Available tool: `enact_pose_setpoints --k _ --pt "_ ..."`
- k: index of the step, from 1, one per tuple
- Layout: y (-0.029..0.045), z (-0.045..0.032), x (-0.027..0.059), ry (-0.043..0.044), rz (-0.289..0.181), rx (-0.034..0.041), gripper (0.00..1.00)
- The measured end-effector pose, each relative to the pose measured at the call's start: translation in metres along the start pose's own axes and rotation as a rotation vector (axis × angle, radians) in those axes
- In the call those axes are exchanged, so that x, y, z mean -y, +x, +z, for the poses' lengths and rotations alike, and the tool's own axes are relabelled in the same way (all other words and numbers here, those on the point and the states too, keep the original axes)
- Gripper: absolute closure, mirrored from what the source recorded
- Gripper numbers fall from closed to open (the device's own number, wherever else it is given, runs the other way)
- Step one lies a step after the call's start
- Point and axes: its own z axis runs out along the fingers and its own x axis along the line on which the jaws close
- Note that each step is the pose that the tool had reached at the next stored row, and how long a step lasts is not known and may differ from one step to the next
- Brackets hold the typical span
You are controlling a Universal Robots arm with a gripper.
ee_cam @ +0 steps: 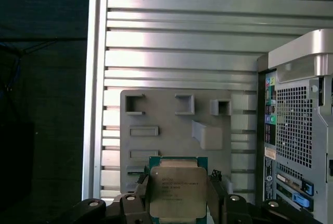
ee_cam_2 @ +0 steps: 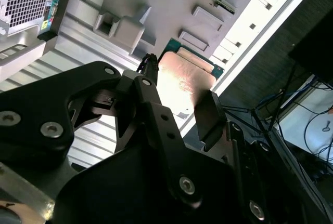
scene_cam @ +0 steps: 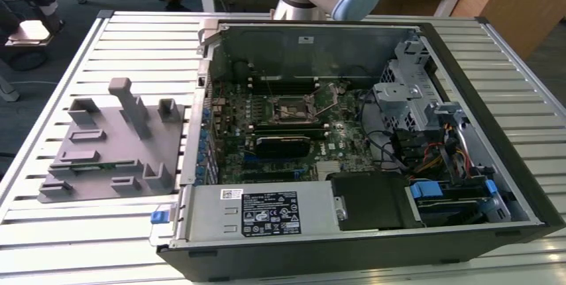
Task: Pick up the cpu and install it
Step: 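Pick up the cpu and move it towards the insertion slot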
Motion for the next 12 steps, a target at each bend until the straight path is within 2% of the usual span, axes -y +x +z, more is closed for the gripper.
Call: enact_pose_setpoints --k 12 --pt "-0.0165 0.0002 -0.0001 0.0001 0.000 -0.0001 0.47"
